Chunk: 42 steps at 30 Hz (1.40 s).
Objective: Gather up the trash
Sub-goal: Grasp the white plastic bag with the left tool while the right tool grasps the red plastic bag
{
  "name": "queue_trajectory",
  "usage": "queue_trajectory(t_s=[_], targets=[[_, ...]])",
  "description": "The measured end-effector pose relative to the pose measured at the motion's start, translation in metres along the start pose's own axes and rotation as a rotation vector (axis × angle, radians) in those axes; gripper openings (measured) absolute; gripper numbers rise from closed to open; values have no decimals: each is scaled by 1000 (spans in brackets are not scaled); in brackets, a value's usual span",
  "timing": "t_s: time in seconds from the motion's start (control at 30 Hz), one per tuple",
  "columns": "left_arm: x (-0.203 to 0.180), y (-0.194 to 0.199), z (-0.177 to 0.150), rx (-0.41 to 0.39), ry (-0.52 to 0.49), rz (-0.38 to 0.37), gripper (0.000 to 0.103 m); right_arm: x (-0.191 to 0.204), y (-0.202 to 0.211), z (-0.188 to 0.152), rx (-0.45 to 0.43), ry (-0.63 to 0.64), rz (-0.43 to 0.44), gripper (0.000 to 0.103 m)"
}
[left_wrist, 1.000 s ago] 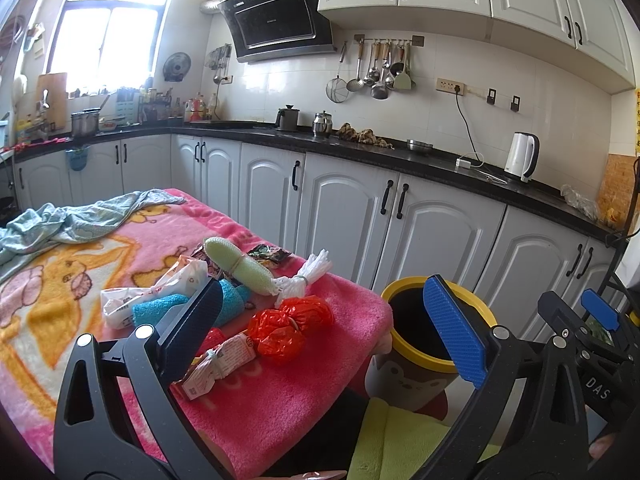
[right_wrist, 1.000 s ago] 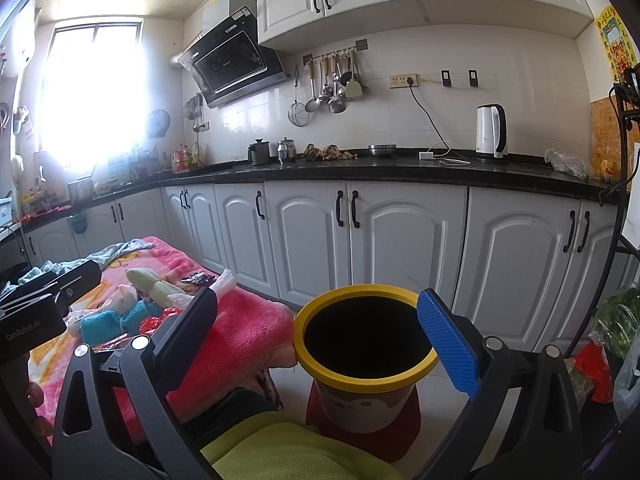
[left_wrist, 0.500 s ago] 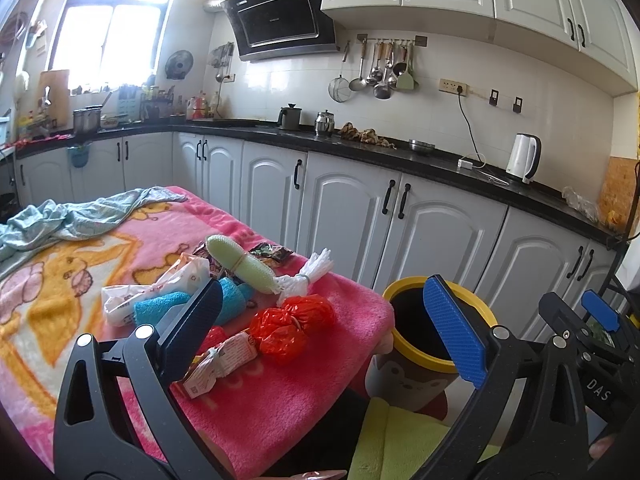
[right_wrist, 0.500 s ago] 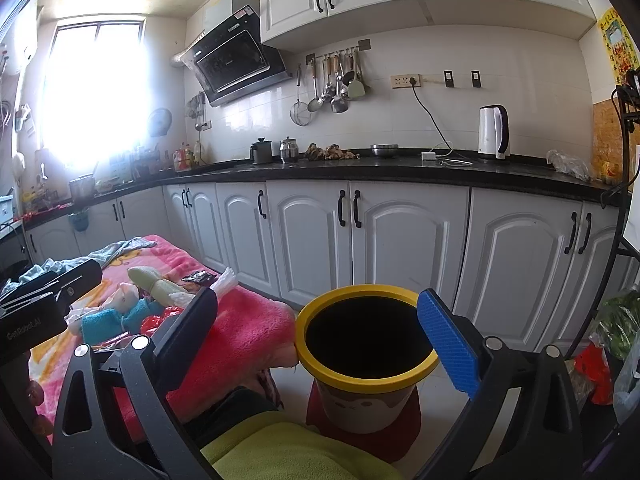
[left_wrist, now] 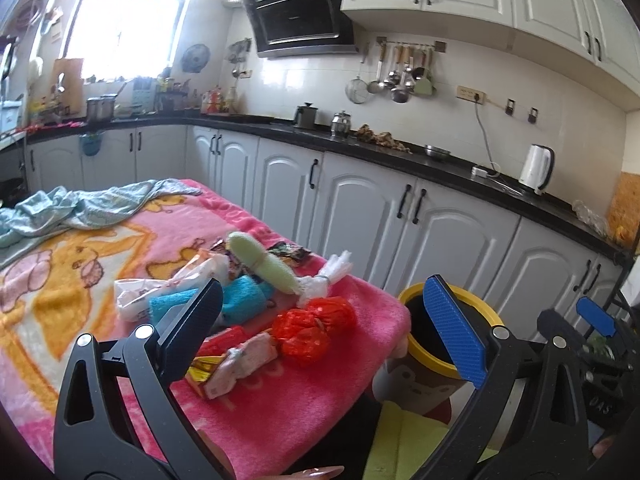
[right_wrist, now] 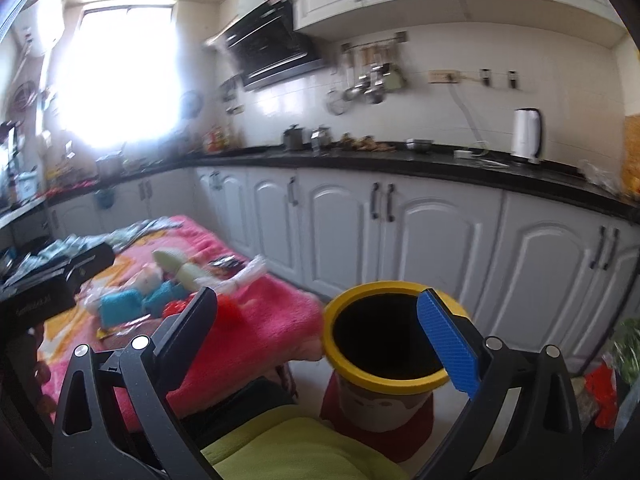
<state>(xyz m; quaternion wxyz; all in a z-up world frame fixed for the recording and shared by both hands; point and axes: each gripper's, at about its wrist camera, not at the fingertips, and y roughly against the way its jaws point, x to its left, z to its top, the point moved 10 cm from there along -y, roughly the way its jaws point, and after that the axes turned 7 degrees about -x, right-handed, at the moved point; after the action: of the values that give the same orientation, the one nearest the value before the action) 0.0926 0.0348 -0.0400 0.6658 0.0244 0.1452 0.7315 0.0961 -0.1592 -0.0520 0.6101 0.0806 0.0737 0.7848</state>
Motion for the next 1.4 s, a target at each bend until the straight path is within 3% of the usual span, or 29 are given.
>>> queue_trajectory(t_s=[0.3,0.73,1.0,1.1,1.4], targets=[[68,-3,7,12,110,120,92,50,-27,-3,81,79,165,97],[159,-6,4,56,180,284,92,101,-75,-9,181,116,291,97],[211,-41,-17,174,198,325,92,108,-128,-32,308,61,318,97],[227,-67,-30,260,209,304,92,110,-148,-44,363,27,320,97],[273,-118,-80,437,378,268,92,122,-195,-81,516,-72,359,97]])
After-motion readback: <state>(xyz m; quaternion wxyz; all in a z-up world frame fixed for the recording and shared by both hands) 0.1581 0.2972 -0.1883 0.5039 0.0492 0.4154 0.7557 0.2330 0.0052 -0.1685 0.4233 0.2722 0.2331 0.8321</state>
